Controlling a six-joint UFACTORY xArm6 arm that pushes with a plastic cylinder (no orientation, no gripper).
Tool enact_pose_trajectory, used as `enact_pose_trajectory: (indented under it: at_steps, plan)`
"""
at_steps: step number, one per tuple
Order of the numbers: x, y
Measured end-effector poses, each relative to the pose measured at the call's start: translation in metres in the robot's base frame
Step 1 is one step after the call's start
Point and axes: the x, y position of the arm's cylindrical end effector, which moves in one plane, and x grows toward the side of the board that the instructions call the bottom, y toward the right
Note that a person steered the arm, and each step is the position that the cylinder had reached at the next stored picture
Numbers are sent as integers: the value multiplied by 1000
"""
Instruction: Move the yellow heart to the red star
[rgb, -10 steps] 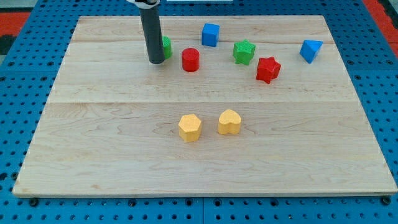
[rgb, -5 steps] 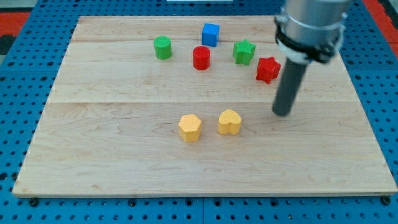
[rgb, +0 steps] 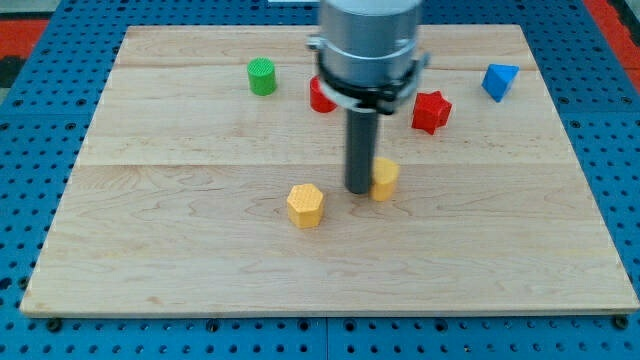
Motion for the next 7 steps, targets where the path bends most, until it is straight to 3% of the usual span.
enact_pose_trajectory:
  at_steps: [2, 5, 7]
  plan:
    - [9, 86]
    - [-2, 24]
    - [6, 111]
